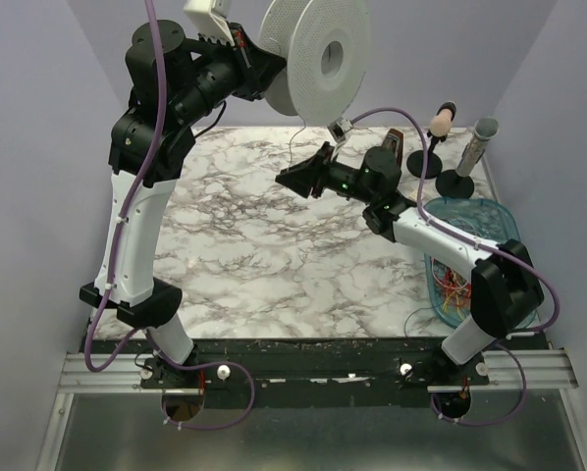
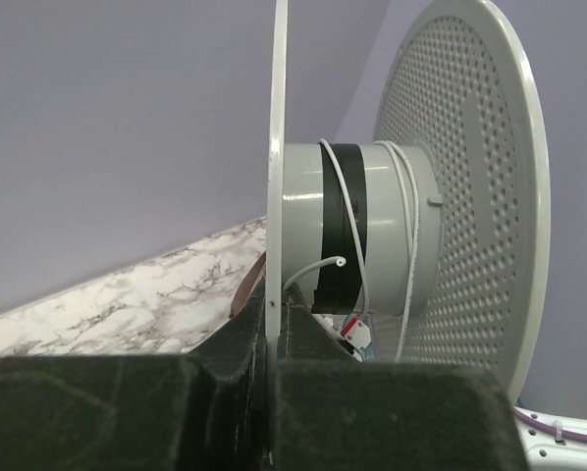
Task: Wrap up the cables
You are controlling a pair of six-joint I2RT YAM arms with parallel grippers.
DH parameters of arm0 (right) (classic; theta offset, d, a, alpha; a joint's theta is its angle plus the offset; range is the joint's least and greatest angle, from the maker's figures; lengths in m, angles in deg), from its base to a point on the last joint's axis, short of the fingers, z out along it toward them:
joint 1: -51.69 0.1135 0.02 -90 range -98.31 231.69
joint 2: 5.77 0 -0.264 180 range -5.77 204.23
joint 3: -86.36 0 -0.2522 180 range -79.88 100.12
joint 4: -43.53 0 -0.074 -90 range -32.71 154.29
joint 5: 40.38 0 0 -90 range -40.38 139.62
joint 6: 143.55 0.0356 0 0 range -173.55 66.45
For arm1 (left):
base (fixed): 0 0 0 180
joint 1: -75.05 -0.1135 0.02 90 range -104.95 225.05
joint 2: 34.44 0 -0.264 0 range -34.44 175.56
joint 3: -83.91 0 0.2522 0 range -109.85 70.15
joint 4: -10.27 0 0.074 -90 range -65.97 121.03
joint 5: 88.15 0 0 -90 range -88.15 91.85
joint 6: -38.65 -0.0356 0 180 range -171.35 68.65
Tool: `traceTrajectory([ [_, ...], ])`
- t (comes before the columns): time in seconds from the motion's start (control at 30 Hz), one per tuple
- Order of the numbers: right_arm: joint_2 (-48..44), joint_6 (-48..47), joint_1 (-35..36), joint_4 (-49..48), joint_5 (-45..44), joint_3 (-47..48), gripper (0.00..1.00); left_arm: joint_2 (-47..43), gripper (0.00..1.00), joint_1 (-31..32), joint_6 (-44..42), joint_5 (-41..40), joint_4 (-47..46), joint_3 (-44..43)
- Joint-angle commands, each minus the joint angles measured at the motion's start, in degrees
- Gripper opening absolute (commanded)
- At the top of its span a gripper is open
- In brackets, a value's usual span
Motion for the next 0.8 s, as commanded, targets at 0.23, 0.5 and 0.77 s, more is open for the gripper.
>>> traceTrajectory([
  [0.23, -1.77, 6.37, -4.59, -6.97, 2.79, -5.92, 0.01, -1.64, 0.0, 0.21, -2.32, 4.59, -4.14, -1.53],
  [0.5, -17.68, -10.01, -14.28, 14.77, 3.65, -10.36, 0.01, -9.81, 0.0, 0.12, -22.0, 18.73, 0.77, 16.91],
  [0.77, -22.7, -25.69, -14.81, 44.16, 1.65, -2.08, 0.01, -14.56, 0.0, -0.14, -33.62, 31.31, 11.5, 30.53],
])
